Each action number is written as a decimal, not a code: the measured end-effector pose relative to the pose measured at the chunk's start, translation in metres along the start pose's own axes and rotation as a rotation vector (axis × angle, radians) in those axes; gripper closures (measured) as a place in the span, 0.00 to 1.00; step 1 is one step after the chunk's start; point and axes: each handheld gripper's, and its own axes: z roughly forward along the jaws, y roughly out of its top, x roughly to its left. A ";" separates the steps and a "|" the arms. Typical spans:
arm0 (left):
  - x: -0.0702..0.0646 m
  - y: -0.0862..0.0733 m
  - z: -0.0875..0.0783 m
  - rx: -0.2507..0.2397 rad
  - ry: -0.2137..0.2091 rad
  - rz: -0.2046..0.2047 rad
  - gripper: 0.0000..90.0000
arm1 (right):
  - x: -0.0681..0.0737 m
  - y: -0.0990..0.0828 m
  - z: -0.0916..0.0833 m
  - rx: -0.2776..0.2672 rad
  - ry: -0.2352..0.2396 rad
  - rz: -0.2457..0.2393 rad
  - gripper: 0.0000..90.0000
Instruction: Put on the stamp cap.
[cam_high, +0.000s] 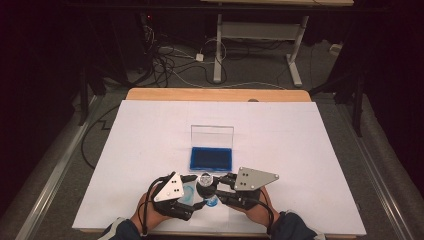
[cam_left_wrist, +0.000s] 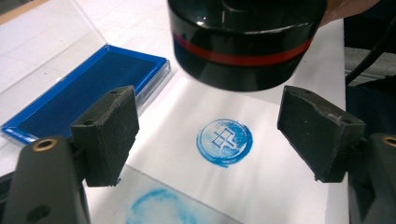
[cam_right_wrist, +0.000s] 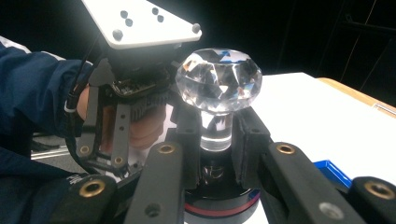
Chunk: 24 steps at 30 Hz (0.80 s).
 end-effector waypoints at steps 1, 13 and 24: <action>0.001 0.000 -0.001 -0.003 0.004 0.000 0.22 | -0.001 0.000 0.000 -0.004 0.002 0.003 0.84; 0.010 -0.007 -0.022 -0.005 0.098 0.007 0.22 | -0.004 0.001 -0.002 0.002 -0.004 0.004 0.84; 0.028 -0.023 -0.046 0.043 0.206 0.016 0.22 | -0.009 0.000 -0.011 0.007 -0.036 0.008 0.84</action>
